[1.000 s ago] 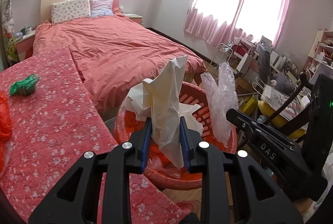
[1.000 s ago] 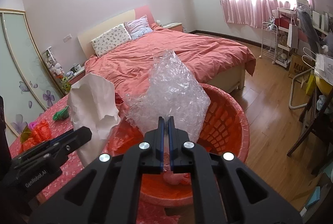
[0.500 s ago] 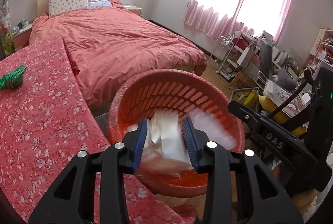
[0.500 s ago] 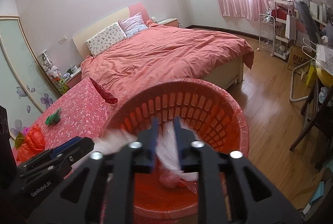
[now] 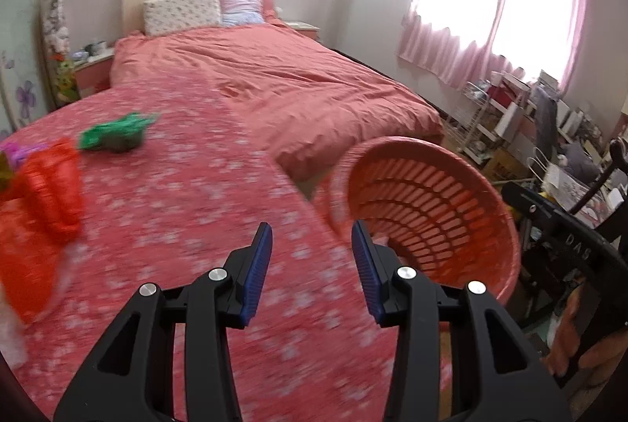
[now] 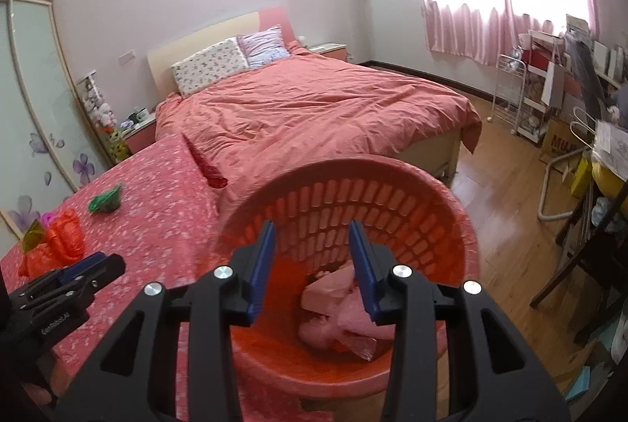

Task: Collect trash
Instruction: 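Return both tools to the pile and grasp the orange bag with the right gripper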

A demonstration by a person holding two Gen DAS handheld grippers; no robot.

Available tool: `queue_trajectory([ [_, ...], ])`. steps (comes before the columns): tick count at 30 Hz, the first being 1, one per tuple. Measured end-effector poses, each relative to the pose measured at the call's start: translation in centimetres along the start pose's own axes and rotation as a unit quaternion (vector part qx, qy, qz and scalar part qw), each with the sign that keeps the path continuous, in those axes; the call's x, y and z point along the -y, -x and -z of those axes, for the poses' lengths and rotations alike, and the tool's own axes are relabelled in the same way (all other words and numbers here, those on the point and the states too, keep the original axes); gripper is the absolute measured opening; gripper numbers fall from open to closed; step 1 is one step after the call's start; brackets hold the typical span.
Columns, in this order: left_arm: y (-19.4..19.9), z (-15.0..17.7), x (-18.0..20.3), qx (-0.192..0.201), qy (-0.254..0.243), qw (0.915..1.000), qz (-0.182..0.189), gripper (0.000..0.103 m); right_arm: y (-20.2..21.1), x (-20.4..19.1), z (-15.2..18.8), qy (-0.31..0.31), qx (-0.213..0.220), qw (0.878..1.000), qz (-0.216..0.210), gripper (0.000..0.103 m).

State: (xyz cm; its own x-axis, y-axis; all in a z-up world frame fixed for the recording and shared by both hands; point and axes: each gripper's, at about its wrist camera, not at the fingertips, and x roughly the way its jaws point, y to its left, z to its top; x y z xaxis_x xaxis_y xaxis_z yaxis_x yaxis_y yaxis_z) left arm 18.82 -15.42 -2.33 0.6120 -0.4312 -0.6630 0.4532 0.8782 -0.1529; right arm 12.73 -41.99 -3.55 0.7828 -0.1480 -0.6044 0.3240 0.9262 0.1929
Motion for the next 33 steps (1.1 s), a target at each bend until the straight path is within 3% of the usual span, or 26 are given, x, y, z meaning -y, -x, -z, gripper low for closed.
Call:
queue_trajectory([
  [12,7.4,3.2,-11.3,0.026,0.073,0.9926,-0.094,0.046,1.3,-11.2,1.6,0.068,-0.017,0.995,-0.077,0.041],
  [22,12.5,6.0,-21.4,0.046,0.148,0.9705,-0.185,0.049,0.5,-25.1,4.3,0.133,-0.053,0.974,-0.174,0.044],
  [28,13.7,7.1,-24.8,0.046,0.178,0.9626,-0.199,0.049,-0.4,-31.9,5.6,0.161,-0.075,0.962,-0.206,0.046],
  [33,14.2,8.1,-26.4,0.044,0.188,0.9614,-0.196,0.049,-1.8,-35.5,6.0,0.176,-0.079,0.962,-0.193,0.046],
])
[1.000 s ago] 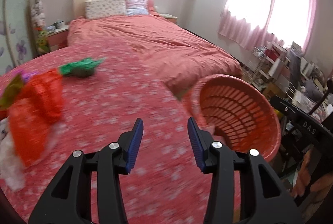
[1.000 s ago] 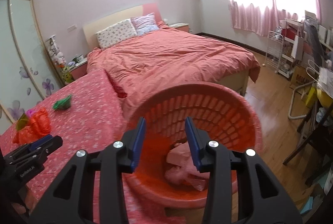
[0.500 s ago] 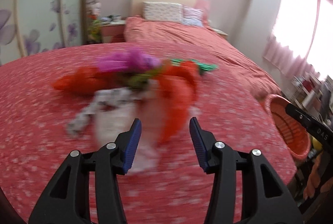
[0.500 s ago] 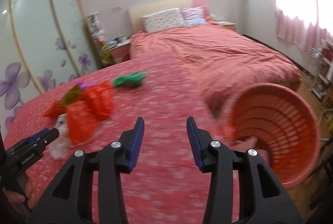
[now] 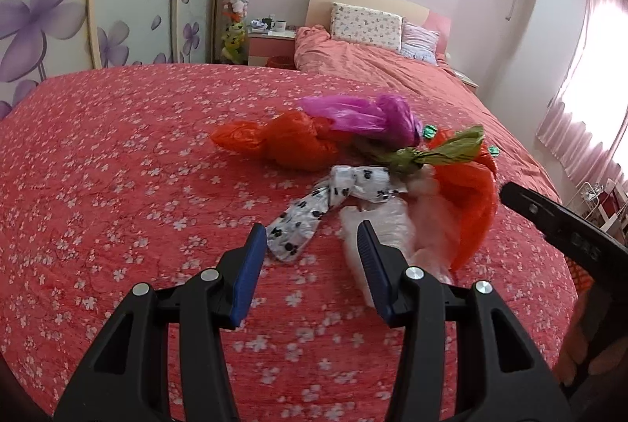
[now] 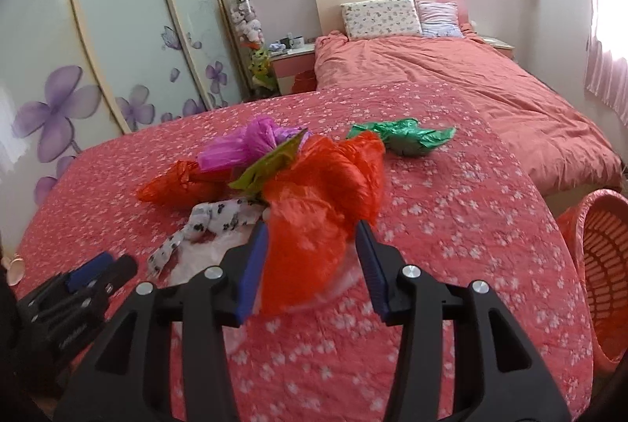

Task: Collect trash
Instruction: 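Return both tools to the pile and grasp the orange bag with the right gripper, then grasp the clear plastic bag with the left gripper while the right gripper holds the orange bag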

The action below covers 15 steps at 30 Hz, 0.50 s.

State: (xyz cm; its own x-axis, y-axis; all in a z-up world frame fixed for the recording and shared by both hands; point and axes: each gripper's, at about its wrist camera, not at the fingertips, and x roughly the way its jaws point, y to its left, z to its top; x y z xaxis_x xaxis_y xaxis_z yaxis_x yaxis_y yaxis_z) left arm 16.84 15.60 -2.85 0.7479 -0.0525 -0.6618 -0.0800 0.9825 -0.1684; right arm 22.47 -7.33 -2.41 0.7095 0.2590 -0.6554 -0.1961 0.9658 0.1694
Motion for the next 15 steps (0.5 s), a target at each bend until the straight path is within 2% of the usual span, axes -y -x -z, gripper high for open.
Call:
queue_trajectory([
  [3,-0.2,0.0,-0.6,-0.001,0.002,1.0000,0.004,0.049,-1.5,-0.3,-0.7,-0.010,-0.009,1.000,0.009,0.046],
  [5,-0.4,0.0,-0.8,-0.004,0.004,0.9999,0.009,0.049,-2.6,-0.4,-0.7,-0.007,-0.022,1.000,0.020,0.042],
  [6,-0.5,0.0,-0.7,-0.005,0.004,0.9999,0.011,0.049,-3.0,-0.5,-0.4,-0.005,-0.028,0.999,0.021,0.022],
  [7,-0.5,0.1,-0.7,-0.005,0.003,0.9999,0.014,0.049,-3.2,-0.3,-0.2,-0.003,-0.036,0.999,0.021,0.007],
  [9,-0.6,0.2,-0.4,-0.007,0.000,0.9998,0.017,0.049,-2.9,0.5,0.3,-0.013,-0.037,0.999,0.016,0.005],
  [15,-0.7,0.4,0.8,-0.011,-0.011,0.9995,0.028,0.049,0.7,2.6,0.4,-0.027,0.007,1.000,0.009,0.004],
])
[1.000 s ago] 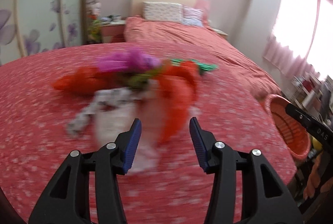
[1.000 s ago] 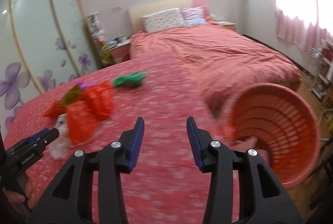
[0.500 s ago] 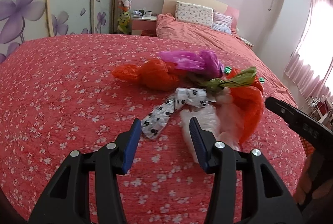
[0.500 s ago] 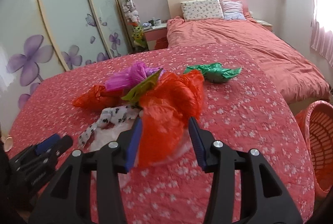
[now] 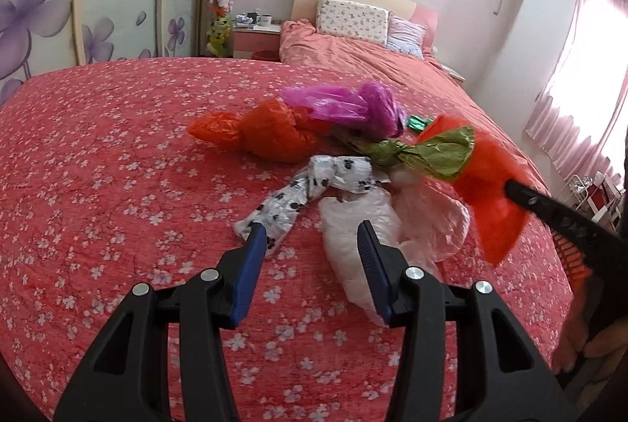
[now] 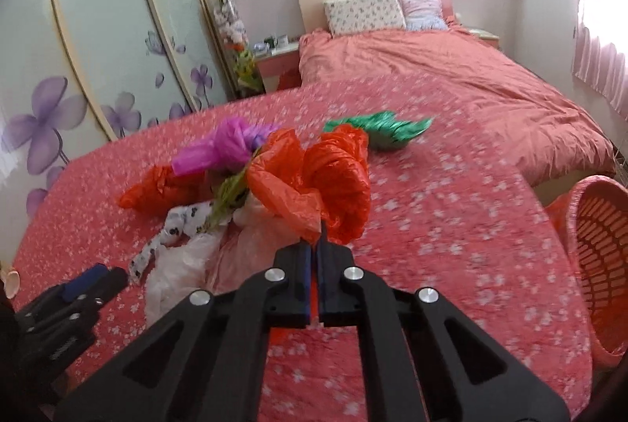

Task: Collect trash
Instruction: 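Grasp the clear plastic bag with the left gripper while the right gripper holds the orange bag, then carry both bags over the orange basket, lowering them toward it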

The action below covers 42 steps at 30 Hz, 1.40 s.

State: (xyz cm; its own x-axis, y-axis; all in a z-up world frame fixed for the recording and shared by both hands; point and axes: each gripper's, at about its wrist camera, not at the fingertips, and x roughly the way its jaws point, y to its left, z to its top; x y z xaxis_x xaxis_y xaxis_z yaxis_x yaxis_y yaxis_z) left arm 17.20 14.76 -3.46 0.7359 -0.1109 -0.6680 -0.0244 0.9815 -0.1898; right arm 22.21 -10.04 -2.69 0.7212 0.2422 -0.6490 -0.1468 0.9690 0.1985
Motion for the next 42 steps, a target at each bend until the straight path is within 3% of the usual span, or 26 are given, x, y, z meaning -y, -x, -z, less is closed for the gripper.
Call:
queue_trajectory([
  [7,-0.5,0.2,1.5,-0.010,-0.009,0.9999,0.006,0.049,4.3,1.1,-1.0,0.000,0.042,0.999,-0.019,0.004],
  [11,-1.3,0.5,2.3,-0.025,-0.009,0.9996,0.009,0.049,5.7,1.2,-1.0,0.009,0.056,0.998,-0.009,0.004],
  [22,-4.7,1.1,4.2,-0.063,-0.018,0.9978,-0.003,0.048,6.8,3.6,0.4,-0.004,0.049,0.999,0.010,0.004],
  [24,-4.6,1.3,4.3,-0.061,-0.020,0.9979,-0.004,0.036,7.1,4.1,0.7,-0.007,0.048,0.999,0.013,0.004],
  [26,-4.2,1.3,4.2,-0.057,-0.018,0.9982,0.000,0.031,7.4,4.6,0.8,-0.011,0.049,0.999,0.016,0.004],
  [35,-0.3,-0.4,4.4,-0.017,-0.018,0.9997,-0.004,0.030,10.4,5.6,1.0,-0.020,0.073,0.997,0.017,0.004],
  [42,2.5,-1.8,8.0,0.012,-0.038,0.9992,0.010,0.030,12.8,7.0,1.3,-0.030,0.092,0.995,0.018,0.004],
])
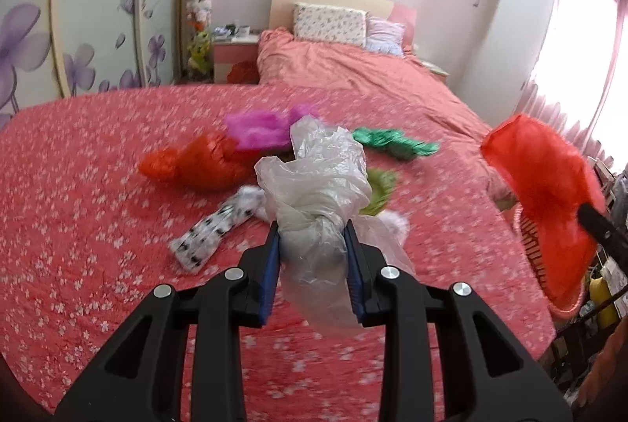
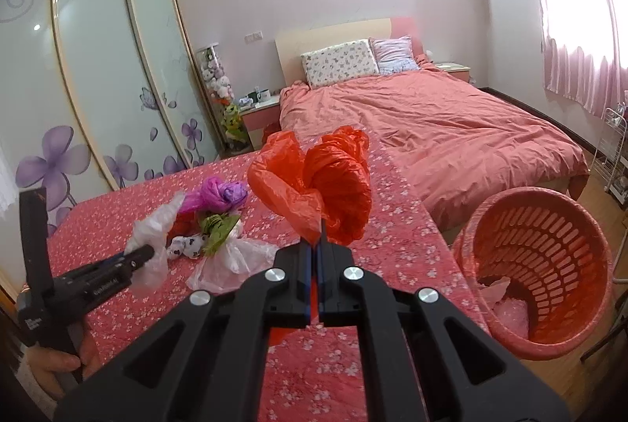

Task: Collect trash
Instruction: 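Carry both bags over the orange basket, lowering them toward it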

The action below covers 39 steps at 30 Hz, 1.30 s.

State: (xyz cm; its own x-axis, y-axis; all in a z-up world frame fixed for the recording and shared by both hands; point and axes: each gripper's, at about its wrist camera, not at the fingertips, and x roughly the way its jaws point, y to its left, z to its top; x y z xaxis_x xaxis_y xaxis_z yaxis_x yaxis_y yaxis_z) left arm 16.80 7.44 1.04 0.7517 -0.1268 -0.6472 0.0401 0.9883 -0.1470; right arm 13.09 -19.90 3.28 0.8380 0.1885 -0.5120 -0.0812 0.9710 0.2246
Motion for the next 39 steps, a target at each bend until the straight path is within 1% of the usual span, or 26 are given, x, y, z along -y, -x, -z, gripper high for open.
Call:
queue_trajectory([
  [7,1.5,-0.8,5.2,0.018,-0.036,0.9985,0.036,0.030,2.1,2.4,-0.1,-0.016,0.016,1.000,0.014,0.004],
  [17,1.4,0.0,12.4,0.018,-0.075,0.9924,0.095,0.030,4.6,7.8,0.5,-0.045,0.035,0.997,0.056,0.004],
  [28,-0.1,0.6,19.2,0.005,-0.114,0.9821,0.150,0.031,5.9,14.6,1.7,-0.087,0.042,0.990,0.098,0.004],
  [39,-1.8,1.8,24.4,-0.008,-0.141,0.9733,0.181,0.031,6.1,20.1,3.0,-0.122,0.044,0.984,0.126,0.004],
])
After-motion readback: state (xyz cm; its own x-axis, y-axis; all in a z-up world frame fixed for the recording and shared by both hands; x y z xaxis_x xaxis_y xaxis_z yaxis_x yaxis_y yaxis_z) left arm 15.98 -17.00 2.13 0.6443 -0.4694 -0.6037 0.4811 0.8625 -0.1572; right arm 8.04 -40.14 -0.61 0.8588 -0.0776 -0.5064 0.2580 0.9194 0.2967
